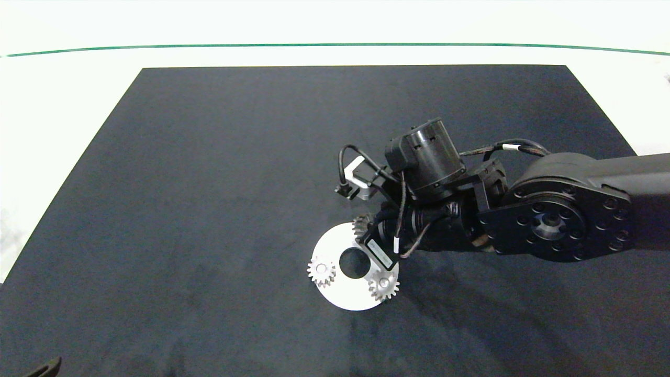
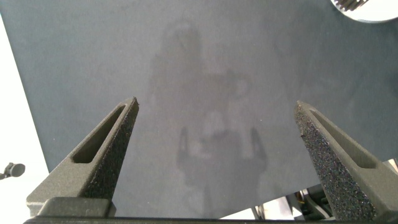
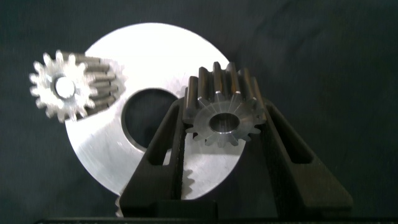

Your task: Install three planetary gears onto the carrier pins

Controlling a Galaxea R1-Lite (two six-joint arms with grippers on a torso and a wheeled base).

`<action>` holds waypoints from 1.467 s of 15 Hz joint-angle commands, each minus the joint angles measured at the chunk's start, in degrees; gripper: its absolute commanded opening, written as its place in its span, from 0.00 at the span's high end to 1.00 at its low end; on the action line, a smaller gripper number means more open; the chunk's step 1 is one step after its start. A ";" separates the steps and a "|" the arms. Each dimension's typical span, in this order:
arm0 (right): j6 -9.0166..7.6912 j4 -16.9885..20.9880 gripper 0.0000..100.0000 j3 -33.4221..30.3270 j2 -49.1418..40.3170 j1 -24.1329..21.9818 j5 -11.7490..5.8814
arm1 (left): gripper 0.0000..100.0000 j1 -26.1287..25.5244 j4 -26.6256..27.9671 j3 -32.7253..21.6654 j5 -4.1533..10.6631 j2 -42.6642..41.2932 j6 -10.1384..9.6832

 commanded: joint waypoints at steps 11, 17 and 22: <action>-0.26 0.28 0.78 -2.35 1.44 -0.10 -0.63 | 0.00 -0.01 0.15 0.63 0.16 -0.53 0.12; -0.08 0.28 0.78 -4.98 2.93 -0.72 -0.98 | 0.00 -0.01 0.15 1.69 0.16 -0.71 0.03; -0.17 0.37 0.78 -6.30 3.37 -0.81 -1.24 | 0.00 -0.01 0.15 1.69 0.16 -0.62 0.03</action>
